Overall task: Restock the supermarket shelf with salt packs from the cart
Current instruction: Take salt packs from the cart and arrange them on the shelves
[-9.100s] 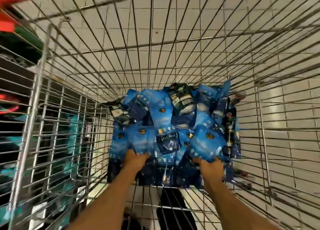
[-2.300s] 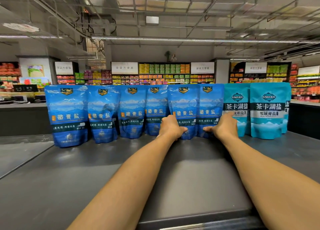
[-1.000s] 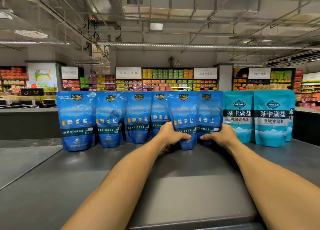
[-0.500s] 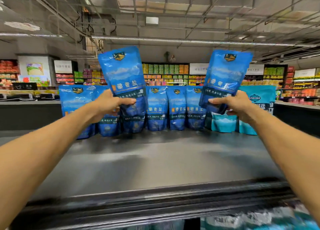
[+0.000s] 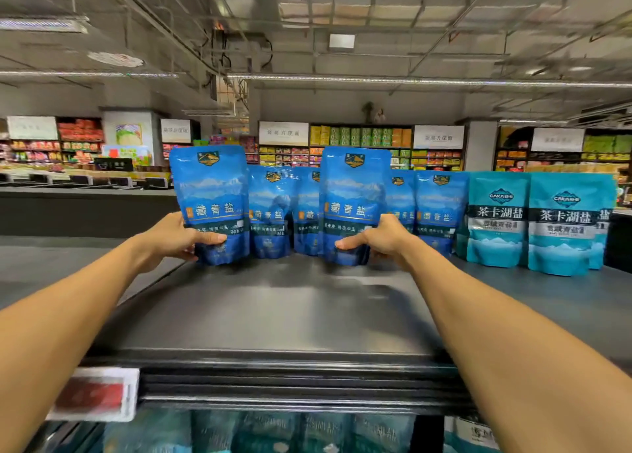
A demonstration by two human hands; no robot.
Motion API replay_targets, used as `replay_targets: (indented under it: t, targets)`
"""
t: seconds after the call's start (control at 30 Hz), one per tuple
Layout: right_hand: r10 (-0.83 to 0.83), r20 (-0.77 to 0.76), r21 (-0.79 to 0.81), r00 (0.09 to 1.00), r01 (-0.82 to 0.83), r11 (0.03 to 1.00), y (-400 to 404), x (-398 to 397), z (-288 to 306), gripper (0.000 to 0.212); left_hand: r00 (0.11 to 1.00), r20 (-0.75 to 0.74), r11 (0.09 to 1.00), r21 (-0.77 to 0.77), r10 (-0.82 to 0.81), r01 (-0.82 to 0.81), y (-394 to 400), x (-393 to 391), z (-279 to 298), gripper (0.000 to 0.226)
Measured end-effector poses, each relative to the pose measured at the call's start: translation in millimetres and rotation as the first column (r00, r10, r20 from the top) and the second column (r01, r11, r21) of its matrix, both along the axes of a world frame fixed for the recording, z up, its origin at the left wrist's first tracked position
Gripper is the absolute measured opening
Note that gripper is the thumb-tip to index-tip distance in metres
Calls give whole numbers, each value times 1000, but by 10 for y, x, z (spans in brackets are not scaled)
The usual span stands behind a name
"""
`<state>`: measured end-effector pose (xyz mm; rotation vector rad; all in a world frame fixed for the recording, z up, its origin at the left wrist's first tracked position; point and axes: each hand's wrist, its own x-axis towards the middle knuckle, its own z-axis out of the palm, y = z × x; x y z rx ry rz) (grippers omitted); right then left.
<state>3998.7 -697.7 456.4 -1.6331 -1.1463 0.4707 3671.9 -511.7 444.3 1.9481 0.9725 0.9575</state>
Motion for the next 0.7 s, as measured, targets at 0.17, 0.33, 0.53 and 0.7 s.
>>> replay_targets:
  t: [0.17,0.33,0.53,0.7]
  targets:
    - [94,-9,-51,996,-94,994,538,-397,-93,85,999,-37,999,-45,23,-25,132,-230,-122,36]
    - [14,-18,-70,1000,-16,997,617,-187,-144,76,994,-17,994,-22,-108,108,15,137,-89,33]
    - [-111,-65,-76,992,106,991,461,365,-189,51,975,-96,980,-14,-201,201,-76,1127,-70,30]
    - [-202,114,-45,973,208,977,499,583,-267,43,987,-147,998,17,-64,67,-33,1827,-97,46]
